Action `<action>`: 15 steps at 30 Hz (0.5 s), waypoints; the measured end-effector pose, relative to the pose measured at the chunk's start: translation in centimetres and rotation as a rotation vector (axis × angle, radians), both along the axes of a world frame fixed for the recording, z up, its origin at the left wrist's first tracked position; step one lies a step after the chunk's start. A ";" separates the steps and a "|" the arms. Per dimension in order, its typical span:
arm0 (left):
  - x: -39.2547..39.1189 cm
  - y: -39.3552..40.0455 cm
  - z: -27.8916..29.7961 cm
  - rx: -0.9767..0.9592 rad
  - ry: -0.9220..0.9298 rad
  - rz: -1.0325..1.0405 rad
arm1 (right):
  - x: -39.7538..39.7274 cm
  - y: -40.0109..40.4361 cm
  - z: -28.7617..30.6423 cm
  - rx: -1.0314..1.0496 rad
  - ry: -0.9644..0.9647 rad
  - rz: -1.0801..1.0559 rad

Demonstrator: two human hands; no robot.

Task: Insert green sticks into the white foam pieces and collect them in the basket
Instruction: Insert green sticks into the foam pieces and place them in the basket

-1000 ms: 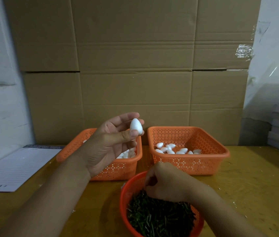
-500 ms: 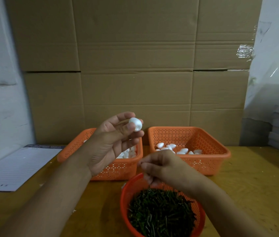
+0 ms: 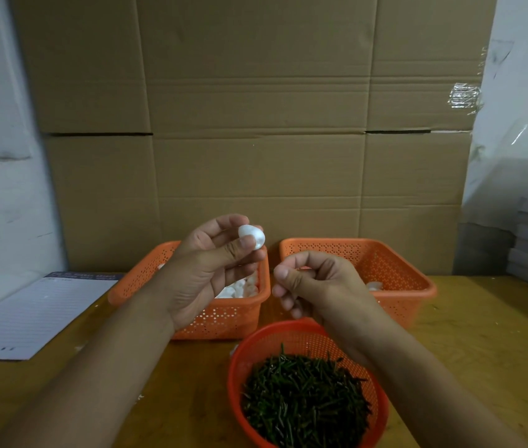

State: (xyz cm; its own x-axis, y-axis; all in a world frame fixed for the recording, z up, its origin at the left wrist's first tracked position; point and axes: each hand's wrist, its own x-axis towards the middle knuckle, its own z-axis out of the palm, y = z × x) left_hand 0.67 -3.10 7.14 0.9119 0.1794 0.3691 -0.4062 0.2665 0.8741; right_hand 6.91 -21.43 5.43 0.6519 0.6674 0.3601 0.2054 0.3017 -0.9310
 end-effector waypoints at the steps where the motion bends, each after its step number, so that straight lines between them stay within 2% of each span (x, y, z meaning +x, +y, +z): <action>1: 0.0 0.0 0.0 0.008 0.006 0.009 | 0.0 0.0 0.0 0.013 0.003 -0.012; 9: 0.2 0.1 -0.2 -0.009 0.016 -0.015 | 0.1 0.0 0.0 0.104 0.094 -0.018; 15: 0.3 0.1 -0.4 0.012 0.015 -0.010 | -0.4 0.3 0.3 0.143 0.057 -0.111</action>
